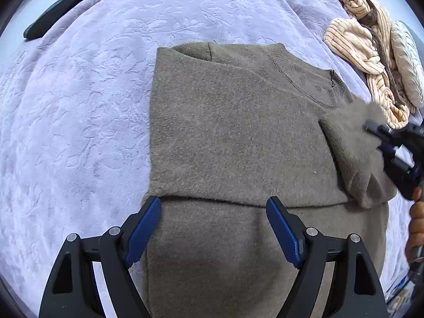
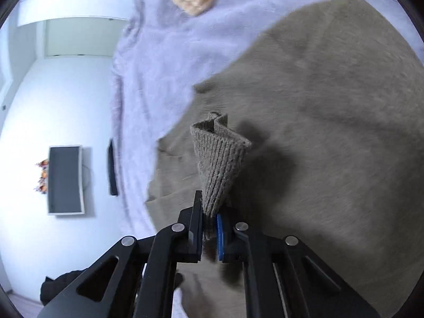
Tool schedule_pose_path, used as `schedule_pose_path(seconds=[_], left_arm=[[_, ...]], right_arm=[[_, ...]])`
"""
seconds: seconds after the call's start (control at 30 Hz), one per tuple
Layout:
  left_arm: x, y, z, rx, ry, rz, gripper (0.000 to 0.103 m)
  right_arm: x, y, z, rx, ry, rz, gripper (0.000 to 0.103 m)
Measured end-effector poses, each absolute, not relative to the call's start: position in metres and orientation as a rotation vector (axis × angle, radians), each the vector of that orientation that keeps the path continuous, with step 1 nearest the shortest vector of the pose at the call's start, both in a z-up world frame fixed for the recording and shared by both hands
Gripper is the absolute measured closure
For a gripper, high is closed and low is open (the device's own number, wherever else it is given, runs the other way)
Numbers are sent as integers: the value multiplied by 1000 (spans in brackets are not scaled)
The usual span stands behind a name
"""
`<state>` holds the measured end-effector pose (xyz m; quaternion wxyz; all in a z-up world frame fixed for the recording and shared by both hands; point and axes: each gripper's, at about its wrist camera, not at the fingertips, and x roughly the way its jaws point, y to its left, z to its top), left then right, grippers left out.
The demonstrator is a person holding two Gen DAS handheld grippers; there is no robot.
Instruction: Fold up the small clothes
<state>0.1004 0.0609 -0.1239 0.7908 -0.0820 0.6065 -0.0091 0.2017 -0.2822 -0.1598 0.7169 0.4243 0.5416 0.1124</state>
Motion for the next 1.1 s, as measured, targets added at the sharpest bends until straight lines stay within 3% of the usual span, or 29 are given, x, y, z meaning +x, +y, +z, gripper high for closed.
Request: schedule_pose_path(seconds=[0.27,0.47,0.57,0.63,0.67,0.7,0.9,1.1], left_arm=[[84,91,-115,-184,1291,40,21],[76,111,-119,-208,1304,93,21],[73,117,-118,-210,1300,106,21],[72,122,-117,-212,1299,115,21],[72,124,-116,-214,1300,119,21],[73,126,-116,-218,1301,122,21],[92,115,-100,-213,1266,84,21],[139,57,-95,-170,1240,-20,21]], right_arm=[[226,-172,-91,491,1102,422,94],[207,-77,-141,68,1231,437,89],[191,-58,-162,-44,1299,430,77],[175,-57,-156,-61,1292,466,62],[168,-58,-150,-66,1289,483,50],[161,-63,-142,-61,1282,496,46],[144,-182,-101,287,1253,324,46],[122,-339,-110,698,1228,-24,46]])
